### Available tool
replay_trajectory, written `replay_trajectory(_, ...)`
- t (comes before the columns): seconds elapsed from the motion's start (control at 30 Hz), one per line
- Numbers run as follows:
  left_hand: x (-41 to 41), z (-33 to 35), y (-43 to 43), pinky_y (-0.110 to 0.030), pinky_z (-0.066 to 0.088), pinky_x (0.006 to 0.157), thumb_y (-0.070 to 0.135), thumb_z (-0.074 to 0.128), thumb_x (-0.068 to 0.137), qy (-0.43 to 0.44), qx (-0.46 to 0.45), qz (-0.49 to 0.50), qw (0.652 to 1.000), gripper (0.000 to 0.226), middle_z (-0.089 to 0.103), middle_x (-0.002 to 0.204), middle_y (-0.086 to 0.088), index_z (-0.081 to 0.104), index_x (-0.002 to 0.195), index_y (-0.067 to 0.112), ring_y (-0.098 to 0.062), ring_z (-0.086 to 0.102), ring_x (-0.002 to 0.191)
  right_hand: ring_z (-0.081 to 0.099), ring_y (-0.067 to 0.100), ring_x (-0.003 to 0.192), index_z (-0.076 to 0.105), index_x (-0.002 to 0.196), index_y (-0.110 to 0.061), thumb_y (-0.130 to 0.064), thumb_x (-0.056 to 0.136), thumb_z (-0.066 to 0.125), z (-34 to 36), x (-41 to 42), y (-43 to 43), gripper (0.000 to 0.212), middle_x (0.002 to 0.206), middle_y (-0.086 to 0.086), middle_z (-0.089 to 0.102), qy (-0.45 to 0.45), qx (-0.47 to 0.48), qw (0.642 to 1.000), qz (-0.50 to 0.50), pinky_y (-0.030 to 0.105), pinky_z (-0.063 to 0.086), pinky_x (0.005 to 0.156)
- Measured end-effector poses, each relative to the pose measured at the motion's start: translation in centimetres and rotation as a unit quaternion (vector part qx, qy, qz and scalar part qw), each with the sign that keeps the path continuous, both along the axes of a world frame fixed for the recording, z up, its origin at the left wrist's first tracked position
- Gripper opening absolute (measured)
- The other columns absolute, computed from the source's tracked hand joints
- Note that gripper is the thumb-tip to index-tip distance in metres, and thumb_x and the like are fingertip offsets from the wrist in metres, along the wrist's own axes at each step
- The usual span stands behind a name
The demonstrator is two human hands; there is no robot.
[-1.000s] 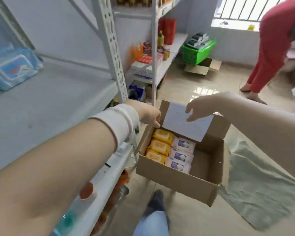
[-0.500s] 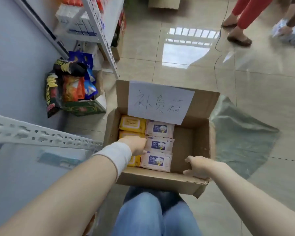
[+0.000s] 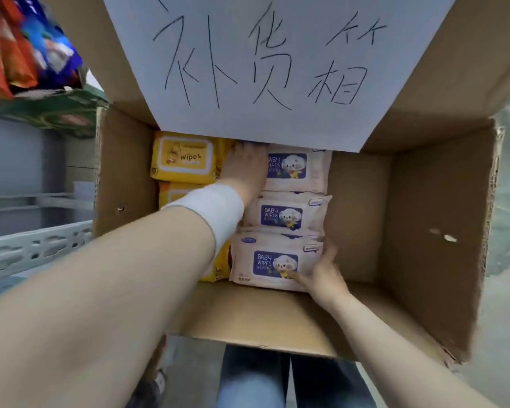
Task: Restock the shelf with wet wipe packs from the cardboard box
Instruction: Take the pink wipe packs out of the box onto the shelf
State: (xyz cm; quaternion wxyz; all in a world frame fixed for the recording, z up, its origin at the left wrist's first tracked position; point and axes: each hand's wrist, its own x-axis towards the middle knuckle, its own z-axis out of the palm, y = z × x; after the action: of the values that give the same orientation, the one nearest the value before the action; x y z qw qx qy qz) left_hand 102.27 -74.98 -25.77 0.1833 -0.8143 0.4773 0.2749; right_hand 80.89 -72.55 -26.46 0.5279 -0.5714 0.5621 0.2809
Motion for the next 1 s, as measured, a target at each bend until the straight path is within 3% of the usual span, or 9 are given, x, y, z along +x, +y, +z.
replay_trajectory(0.23,0.2,-1.5,-1.0,-0.036,0.040,0.091,0.019,0.061,0.085,-0.075,0.016,-0.069,0.995,0.054,0.051,0.129,-0.016,0.037,0.132,0.007,-0.033,0.047,0.117,0.052,0.029,0.119,0.041,0.128,-0.006,-0.035,0.060,0.085,-0.6,-0.4,-0.4,0.085,0.128,0.011,0.056,0.019,0.006,0.997,-0.077,0.038,0.045,0.097)
replay_trajectory(0.4,0.8,-0.7,-0.7,-0.039,0.036,0.093,0.018,0.064,0.083,-0.036,-0.019,-0.048,0.998,0.056,0.054,0.127,-0.015,0.040,0.133,0.015,-0.036,0.047,0.118,0.061,0.017,0.108,0.060,0.114,-0.018,-0.030,0.068,0.081,-0.5,-0.6,0.7,0.052,0.117,0.001,0.066,-0.048,0.085,0.990,-0.104,0.027,0.048,0.092)
replay_trajectory(0.53,0.7,-0.4,-0.4,-0.042,0.030,0.099,0.016,0.063,0.081,0.037,-0.016,0.014,0.999,0.051,0.056,0.124,-0.016,0.044,0.128,0.015,-0.038,0.048,0.117,0.064,-0.011,0.067,0.063,0.081,-0.030,-0.022,0.071,0.080,-0.7,-0.9,1.1,0.021,0.081,-0.018,0.069,-0.075,0.148,0.968,-0.186,0.003,0.046,0.054)
replay_trajectory(0.63,0.6,0.6,0.2,-0.032,0.042,0.072,0.020,0.066,0.080,0.102,-0.079,0.133,0.983,0.040,0.063,0.111,-0.015,0.050,0.115,0.009,-0.034,0.059,0.099,0.062,-0.013,0.055,0.062,0.075,-0.028,-0.019,0.069,0.081,-0.1,-1.4,0.8,0.022,0.056,-0.025,0.067,-0.084,0.167,0.955,-0.230,0.003,0.042,0.044)
replay_trajectory(0.7,0.0,1.7,0.7,-0.030,0.043,0.068,0.026,0.067,0.080,0.121,-0.116,0.218,0.961,0.042,0.064,0.110,-0.012,0.051,0.114,0.009,-0.031,0.060,0.098,0.063,-0.011,0.055,0.062,0.076,-0.026,-0.019,0.068,0.081,1.0,-2.3,0.2,0.022,0.056,-0.025,0.067,-0.086,0.166,0.949,-0.253,0.005,0.043,0.043)
replay_trajectory(0.8,-1.9,4.1,2.0,-0.034,0.050,0.077,0.025,0.070,0.078,0.178,-0.191,0.326,0.909,0.040,0.066,0.110,-0.013,0.059,0.111,0.006,-0.030,0.061,0.100,0.070,0.000,0.069,0.067,0.088,-0.022,-0.022,0.064,0.083,3.7,-4.5,-1.2,0.029,0.078,-0.013,0.074,-0.088,0.140,0.949,-0.268,0.010,0.050,0.051)
replay_trajectory(0.87,-3.5,6.2,3.6,-0.030,0.050,0.073,0.020,0.071,0.077,0.232,-0.253,0.396,0.851,0.024,0.070,0.098,-0.009,0.067,0.098,0.009,-0.023,0.063,0.089,0.071,0.007,0.079,0.068,0.096,-0.022,-0.025,0.064,0.083,6.2,-6.1,-2.4,0.035,0.087,-0.009,0.075,-0.094,0.114,0.954,-0.260,0.017,0.054,0.061)
replay_trajectory(0.93,-5.1,8.8,5.9,-0.015,0.045,0.059,0.017,0.069,0.079,0.271,-0.305,0.477,0.779,0.003,0.068,0.079,0.006,0.067,0.080,0.019,-0.007,0.060,0.073,0.070,0.012,0.084,0.067,0.098,-0.022,-0.027,0.065,0.081,9.2,-7.5,-3.3,0.036,0.091,-0.007,0.074,-0.098,0.080,0.961,-0.246,0.025,0.056,0.071)
replay_trajectory(1.0,-6.6,11.7,8.6,-0.003,0.038,0.050,0.014,0.067,0.081,0.282,-0.342,0.532,0.722,0.020,0.063,0.066,0.018,0.062,0.069,0.029,0.007,0.057,0.062,0.070,0.017,0.086,0.067,0.100,-0.019,-0.025,0.067,0.081,12.4,-8.9,-4.0,0.036,0.093,-0.003,0.073,-0.103,0.042,0.967,-0.228,0.034,0.058,0.075)
